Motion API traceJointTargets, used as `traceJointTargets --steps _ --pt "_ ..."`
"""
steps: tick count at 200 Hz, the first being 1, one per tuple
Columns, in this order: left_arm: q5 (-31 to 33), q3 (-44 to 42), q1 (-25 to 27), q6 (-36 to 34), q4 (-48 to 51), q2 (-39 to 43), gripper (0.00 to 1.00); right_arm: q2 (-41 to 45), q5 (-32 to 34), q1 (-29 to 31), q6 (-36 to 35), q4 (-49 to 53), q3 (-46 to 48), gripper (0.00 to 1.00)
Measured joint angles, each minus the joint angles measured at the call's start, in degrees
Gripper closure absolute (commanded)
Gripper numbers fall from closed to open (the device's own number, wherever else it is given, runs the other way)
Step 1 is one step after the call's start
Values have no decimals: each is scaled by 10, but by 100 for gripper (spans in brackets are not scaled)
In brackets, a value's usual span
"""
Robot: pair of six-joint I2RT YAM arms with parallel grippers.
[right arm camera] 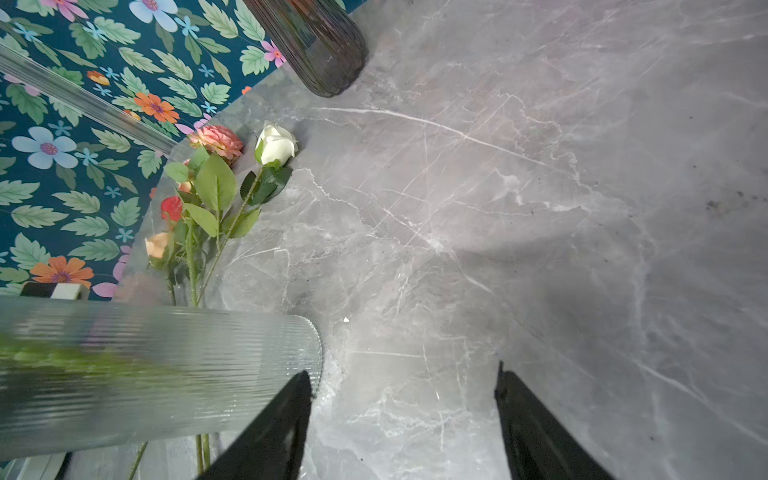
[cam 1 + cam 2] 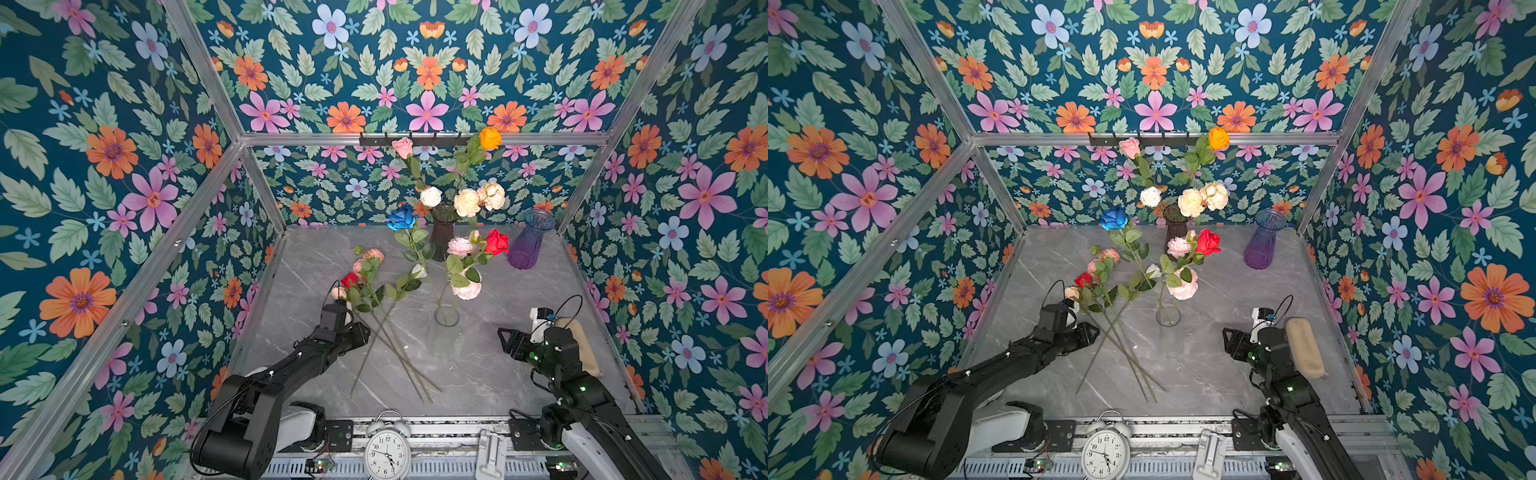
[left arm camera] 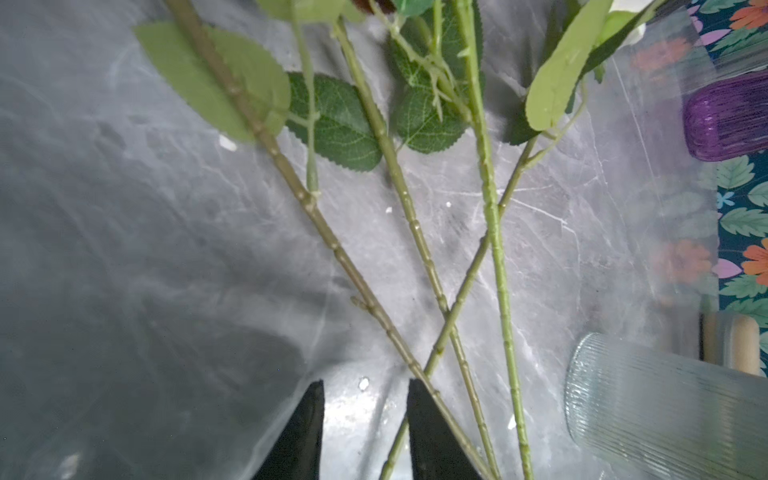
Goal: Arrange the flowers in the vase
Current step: 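Close the left gripper on the white rose stem in the bunch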
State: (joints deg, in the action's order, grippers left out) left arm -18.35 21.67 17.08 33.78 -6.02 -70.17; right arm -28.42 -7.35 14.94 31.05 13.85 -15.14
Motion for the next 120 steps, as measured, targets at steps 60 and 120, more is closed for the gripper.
traceJointTargets --steps 60,120 --pt "-2 1 -7 18 -50 -42 59 17 -6 0 -1 1 -2 28" --pt "-46 -14 -32 54 -207 -131 70 51 -5 0 -1 14 3 28"
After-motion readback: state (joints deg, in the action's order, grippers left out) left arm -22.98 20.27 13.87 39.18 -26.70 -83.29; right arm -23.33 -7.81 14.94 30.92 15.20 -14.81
